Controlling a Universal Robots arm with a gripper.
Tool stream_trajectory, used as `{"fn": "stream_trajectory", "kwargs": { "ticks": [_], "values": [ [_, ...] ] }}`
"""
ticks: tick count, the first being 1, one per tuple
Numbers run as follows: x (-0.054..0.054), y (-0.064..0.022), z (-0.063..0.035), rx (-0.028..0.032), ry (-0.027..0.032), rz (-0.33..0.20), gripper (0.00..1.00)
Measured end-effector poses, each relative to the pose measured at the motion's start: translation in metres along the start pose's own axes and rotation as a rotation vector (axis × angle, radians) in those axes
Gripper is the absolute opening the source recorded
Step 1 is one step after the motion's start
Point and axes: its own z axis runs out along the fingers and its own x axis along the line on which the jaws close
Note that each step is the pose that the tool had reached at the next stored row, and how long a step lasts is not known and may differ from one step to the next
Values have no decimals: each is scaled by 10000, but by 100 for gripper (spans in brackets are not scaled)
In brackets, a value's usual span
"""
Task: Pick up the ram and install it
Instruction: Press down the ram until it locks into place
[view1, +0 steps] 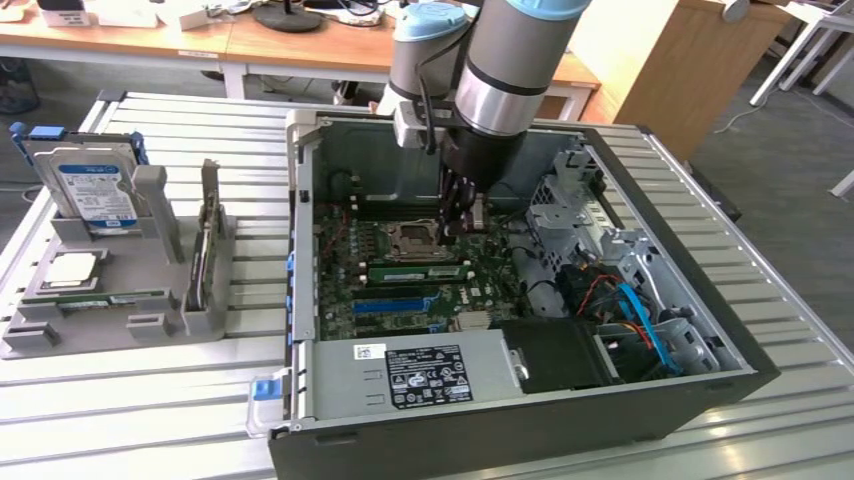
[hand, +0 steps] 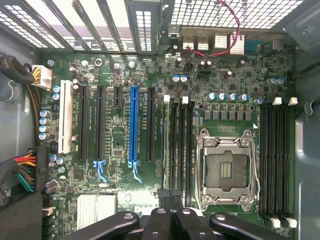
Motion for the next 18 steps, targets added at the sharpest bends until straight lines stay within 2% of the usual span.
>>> {"fn": "stream_trajectory", "kwargs": {
  "ticks": [5,18],
  "values": [
    [0,-16,-1,-1,2,-4,11],
    [0,-221,-9,-4,5,-103,11]
  ]
}}
